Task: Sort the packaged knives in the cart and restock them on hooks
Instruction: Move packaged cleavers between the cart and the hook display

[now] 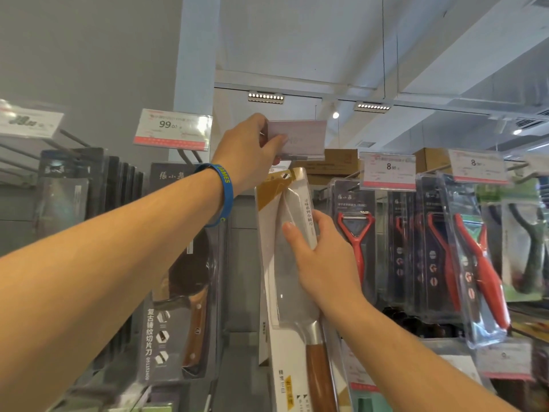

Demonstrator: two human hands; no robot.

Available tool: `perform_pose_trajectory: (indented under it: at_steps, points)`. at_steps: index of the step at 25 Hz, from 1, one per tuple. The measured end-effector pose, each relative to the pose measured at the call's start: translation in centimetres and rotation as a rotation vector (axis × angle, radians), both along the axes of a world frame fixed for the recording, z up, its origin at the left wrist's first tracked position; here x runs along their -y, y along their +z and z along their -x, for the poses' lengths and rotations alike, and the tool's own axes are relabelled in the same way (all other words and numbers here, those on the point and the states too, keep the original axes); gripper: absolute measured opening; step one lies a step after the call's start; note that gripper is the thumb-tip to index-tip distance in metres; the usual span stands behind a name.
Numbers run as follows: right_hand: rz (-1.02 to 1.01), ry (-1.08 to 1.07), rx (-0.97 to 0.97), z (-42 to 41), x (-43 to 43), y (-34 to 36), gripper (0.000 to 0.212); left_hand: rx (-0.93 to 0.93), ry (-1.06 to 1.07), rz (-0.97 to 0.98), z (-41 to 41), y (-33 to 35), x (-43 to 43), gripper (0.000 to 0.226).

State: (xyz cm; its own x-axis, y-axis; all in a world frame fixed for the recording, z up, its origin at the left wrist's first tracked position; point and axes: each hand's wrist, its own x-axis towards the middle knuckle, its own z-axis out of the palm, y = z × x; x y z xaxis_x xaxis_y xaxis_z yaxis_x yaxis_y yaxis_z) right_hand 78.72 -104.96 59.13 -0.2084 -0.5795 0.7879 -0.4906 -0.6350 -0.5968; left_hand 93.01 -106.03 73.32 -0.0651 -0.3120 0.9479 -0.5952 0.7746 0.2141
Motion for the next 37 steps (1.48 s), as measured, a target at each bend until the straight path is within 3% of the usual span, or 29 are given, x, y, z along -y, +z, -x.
perform_pose_trajectory:
  at_steps: [4, 14, 20, 27, 33, 37]
  points:
    - [-0.027, 0.089, 0.078, -0.1, 0.2, -0.1, 0.061, 0.010, 0.019, 0.019, -0.1, 0.0, 0.0, 0.019]
    - [-0.171, 0.360, 0.265, -0.4, -0.5, 0.4, 0.027, -0.008, 0.054, 0.047, 0.2, -0.3, 0.0, 0.020]
    - [-0.129, 0.284, 0.249, 0.1, -0.7, 0.2, 0.038, -0.014, 0.050, 0.047, 0.0, -0.3, 0.1, 0.019]
    - [-0.047, 0.099, 0.067, -0.4, -0.3, 0.5, 0.047, -0.033, 0.035, 0.054, 0.4, -0.5, 0.1, 0.022]
    - [-0.209, 0.268, 0.272, 0.1, -0.6, 1.3, 0.031, 0.021, 0.081, 0.066, -0.1, 0.2, -0.2, 0.021]
    - [-0.183, 0.200, 0.196, 0.5, 0.0, 2.0, 0.027, 0.096, 0.207, 0.123, 0.1, 0.6, -0.3, 0.025]
